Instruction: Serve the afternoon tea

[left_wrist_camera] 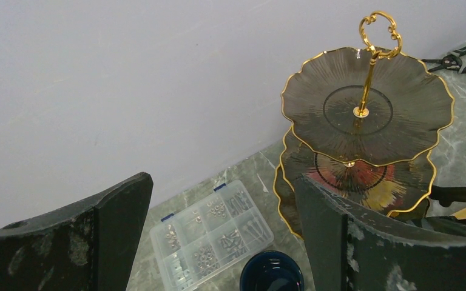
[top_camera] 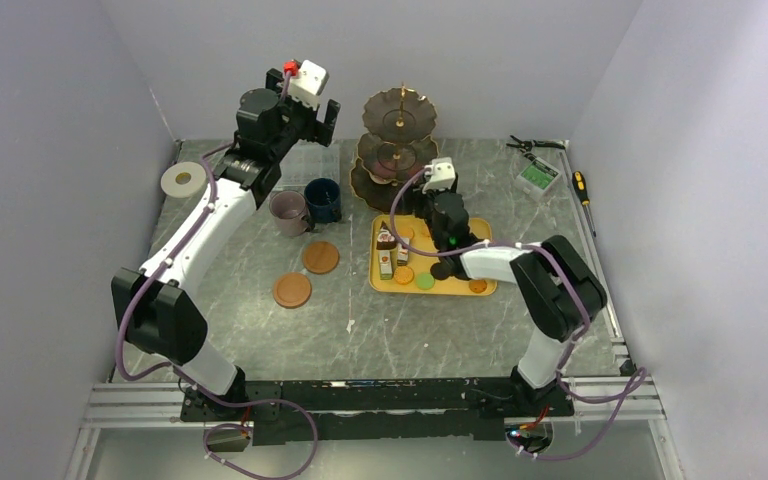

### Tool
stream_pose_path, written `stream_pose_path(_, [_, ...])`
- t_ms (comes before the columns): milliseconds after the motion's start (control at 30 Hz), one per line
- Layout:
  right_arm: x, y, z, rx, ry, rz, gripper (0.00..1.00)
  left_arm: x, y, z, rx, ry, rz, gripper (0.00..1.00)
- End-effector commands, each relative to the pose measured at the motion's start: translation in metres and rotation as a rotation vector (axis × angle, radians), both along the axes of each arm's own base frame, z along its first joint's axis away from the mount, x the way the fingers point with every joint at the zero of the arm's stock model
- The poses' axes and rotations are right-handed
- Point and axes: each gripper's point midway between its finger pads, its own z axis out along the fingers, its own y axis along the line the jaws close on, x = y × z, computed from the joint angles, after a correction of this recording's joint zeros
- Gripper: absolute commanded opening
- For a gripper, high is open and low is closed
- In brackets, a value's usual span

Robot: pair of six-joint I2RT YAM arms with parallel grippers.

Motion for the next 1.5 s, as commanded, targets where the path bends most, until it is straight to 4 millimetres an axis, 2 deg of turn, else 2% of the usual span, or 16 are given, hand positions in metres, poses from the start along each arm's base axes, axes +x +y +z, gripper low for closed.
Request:
stream_pose_path(0, [-0.013,-0.011,0.057,0.084,-0.102,-0.018,0.73,-0.016,0.003,0.029,-0.040,-0.052,-0.020,0.93])
stream_pose_path(133, [-0.032,-0.017,0.063,0.104,-0.062,-0.014,0.73,-0.017,0.003,0.028,-0.041,-0.050,-0.021,0.93])
stream_pose_path(367, [-0.069,-0.035,0.054,0.127,0.026,-0.032,0.72,-0.015,0.003,0.027,-0.041,-0.049,-0.020,0.93])
stream_pose_path(700, [-0.074,-0.036,0.027,0.080,0.182,-0.042,0.65,-0.017,0.001,0.022,-0.032,-0.027,-0.042,0.93])
stream_pose_path(800, [-0.079,-0.032,0.017,0.097,0.268,-0.039,0.62,-0.019,0.001,0.003,-0.007,0.036,-0.064,0.93])
stream_pose_path(900, [-0.085,-0.016,0.000,0.154,0.358,0.003,0.56,-0.022,-0.001,-0.007,-0.009,0.074,-0.082,0.93])
stream_pose_path(1000, [-0.081,-0.017,-0.026,0.153,0.434,-0.069,0.50,-0.025,-0.006,-0.010,-0.011,0.090,-0.113,0.93])
stream_pose_path(1067, [-0.077,-0.019,-0.037,0.157,0.465,-0.107,0.48,-0.028,-0.008,-0.010,-0.005,0.094,-0.133,0.93])
stream_pose_path(1267, [-0.058,-0.007,-0.053,0.207,0.559,-0.158,0.46,-0.031,-0.010,-0.012,0.016,0.091,-0.155,0.93])
stream_pose_path(1467, [-0.045,-0.003,-0.075,0.251,0.614,-0.197,0.46,-0.033,-0.010,-0.013,0.028,0.087,-0.163,0.93])
